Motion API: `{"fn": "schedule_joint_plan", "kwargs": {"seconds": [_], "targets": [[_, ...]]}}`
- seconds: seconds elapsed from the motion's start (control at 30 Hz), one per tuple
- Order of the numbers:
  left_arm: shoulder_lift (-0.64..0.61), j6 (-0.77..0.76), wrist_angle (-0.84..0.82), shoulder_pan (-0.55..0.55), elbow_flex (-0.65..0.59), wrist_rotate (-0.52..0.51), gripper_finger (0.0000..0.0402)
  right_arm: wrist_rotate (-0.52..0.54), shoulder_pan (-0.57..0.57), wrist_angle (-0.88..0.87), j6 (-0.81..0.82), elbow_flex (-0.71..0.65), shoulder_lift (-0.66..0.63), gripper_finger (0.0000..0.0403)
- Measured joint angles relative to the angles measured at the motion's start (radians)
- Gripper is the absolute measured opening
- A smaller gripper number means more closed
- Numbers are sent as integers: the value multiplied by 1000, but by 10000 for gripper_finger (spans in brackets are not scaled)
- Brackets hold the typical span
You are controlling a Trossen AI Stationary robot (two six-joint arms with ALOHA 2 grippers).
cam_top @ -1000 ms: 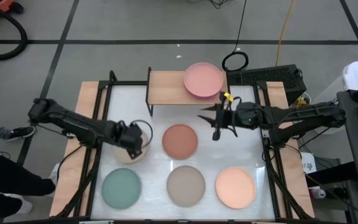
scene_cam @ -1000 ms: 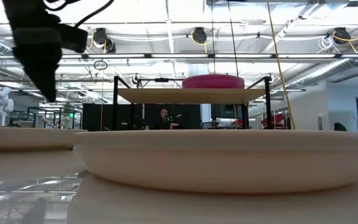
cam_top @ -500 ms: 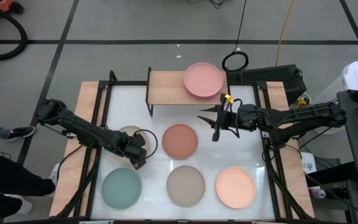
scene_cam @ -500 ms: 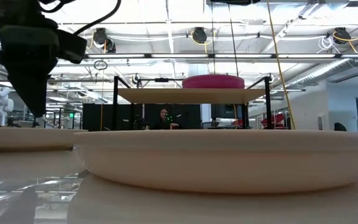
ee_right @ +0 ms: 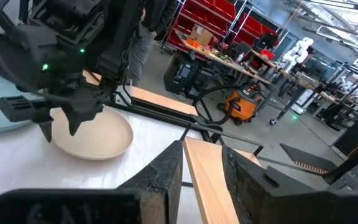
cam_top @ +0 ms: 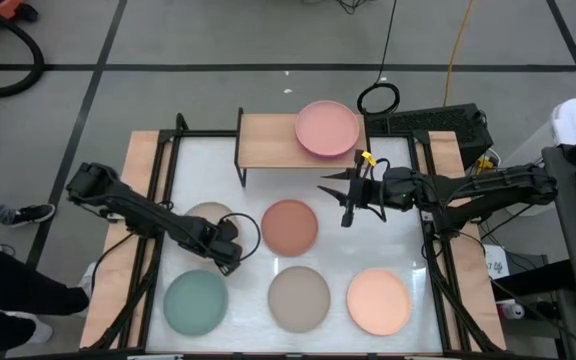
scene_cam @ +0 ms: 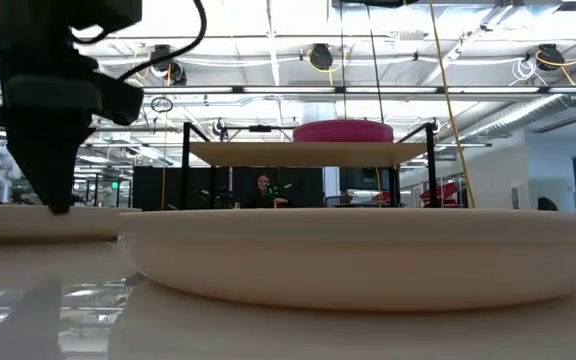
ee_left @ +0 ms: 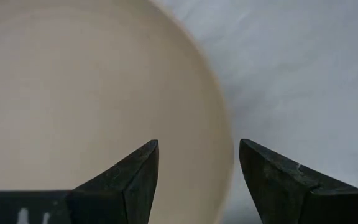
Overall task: Place and stack plates onto a shelf
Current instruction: Stack the light gray plate on top of the light brown plate on the shelf
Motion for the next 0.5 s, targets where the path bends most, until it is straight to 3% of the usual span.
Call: {"fn": "schedule_joint_plan", "kwargs": {"seconds": [0.27, 0.5], "targets": [[88, 37, -67, 5, 0, 7, 211, 1, 0, 0, -2, 0, 0, 98], [98, 49, -24, 10, 2, 4, 81, 1, 0, 0, -2, 0, 0, 98]]}}
